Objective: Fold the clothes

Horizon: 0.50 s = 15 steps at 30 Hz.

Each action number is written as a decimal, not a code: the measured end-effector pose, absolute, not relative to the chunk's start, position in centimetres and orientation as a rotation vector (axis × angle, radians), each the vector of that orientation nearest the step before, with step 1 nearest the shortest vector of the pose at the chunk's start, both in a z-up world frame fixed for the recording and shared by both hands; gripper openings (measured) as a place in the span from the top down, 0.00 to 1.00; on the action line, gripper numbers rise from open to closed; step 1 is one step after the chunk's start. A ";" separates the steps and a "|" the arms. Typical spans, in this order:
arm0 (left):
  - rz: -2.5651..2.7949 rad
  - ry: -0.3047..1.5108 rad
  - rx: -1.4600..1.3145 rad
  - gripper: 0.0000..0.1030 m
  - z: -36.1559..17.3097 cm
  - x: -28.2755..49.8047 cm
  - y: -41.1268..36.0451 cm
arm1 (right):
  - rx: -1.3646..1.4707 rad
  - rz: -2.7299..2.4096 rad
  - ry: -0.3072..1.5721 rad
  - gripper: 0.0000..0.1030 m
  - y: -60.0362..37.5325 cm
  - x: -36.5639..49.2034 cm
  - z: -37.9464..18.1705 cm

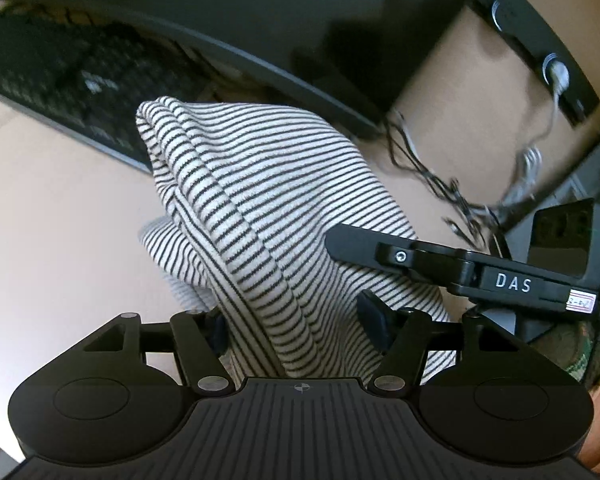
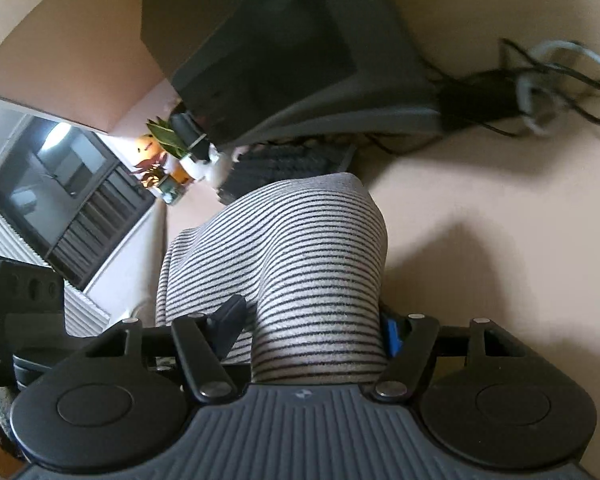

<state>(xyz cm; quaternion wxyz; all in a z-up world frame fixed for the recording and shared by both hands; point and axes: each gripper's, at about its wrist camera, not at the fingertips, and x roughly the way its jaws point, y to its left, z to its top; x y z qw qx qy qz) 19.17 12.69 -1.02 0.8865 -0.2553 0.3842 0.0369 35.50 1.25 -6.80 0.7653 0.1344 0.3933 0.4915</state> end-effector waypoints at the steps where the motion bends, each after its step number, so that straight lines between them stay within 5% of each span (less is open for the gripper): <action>1: 0.081 0.795 -0.530 0.35 -0.9 19.3 13.3 | 0.286 1.074 0.848 0.34 2.0 35.8 -6.7; 11: 0.072 0.812 -0.554 0.33 -4.0 20.6 18.4 | 0.071 0.914 0.822 0.31 5.2 38.3 -8.3; 15: 0.101 0.721 -0.506 0.36 -1.1 19.0 20.1 | -0.031 0.879 0.724 0.29 4.5 35.9 -6.7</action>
